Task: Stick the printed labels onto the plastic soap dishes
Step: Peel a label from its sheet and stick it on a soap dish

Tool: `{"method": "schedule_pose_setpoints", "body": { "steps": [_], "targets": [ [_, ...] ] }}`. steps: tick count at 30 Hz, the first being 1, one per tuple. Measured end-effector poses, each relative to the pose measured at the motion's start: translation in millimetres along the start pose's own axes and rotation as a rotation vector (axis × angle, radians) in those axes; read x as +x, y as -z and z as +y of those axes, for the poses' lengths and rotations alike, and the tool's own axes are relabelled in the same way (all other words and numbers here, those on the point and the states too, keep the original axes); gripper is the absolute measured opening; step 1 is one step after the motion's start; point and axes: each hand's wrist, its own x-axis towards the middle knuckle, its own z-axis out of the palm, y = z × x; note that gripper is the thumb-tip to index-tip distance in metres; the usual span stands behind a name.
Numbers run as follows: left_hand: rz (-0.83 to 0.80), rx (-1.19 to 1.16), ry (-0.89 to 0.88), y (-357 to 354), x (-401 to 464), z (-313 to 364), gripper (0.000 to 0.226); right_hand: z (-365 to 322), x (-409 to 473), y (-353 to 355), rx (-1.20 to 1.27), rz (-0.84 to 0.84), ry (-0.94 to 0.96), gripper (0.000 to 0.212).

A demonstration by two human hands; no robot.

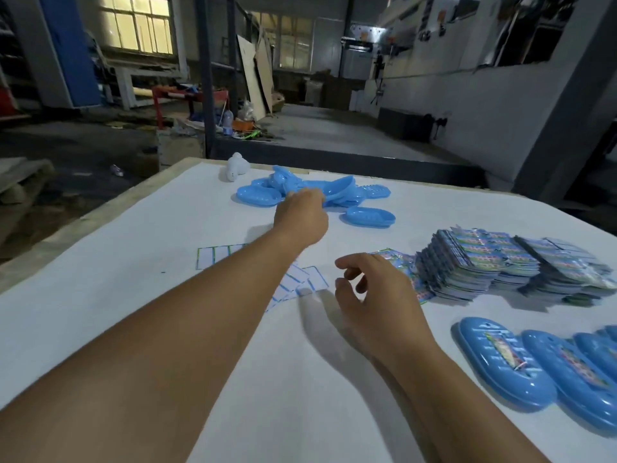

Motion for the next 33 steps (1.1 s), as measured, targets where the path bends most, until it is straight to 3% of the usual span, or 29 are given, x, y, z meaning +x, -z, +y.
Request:
{"method": "schedule_pose_setpoints", "body": {
  "steps": [5,12,18,22,25,29,33],
  "targets": [
    [-0.037,0.182,-0.074,-33.9,60.7,17.0,0.046,4.5,-3.4,2.5,0.075,0.044,-0.014,0.025],
    [0.107,0.208,-0.084,-53.6,85.3,28.8,0.016,10.3,0.9,6.1,0.095,0.111,-0.006,0.026],
    [0.217,-0.392,-0.037,-23.4,41.0,33.0,0.010,9.4,4.2,7.2,0.161,0.176,-0.060,0.026],
    [0.123,-0.908,0.288,8.0,-11.8,33.5,0.007,12.2,9.4,12.2,0.203,0.195,-0.144,0.032],
    [-0.062,-1.374,0.519,26.6,-63.3,32.7,0.009,15.7,8.9,16.9,0.191,0.145,-0.181,0.048],
    [-0.155,-1.552,0.650,40.2,-116.6,25.2,0.011,14.9,6.9,18.9,0.330,0.036,-0.196,0.062],
    [-0.245,-1.603,0.636,47.5,-148.4,13.5,0.012,12.8,4.8,16.8,0.373,-0.048,-0.138,0.042]
  ]
}}
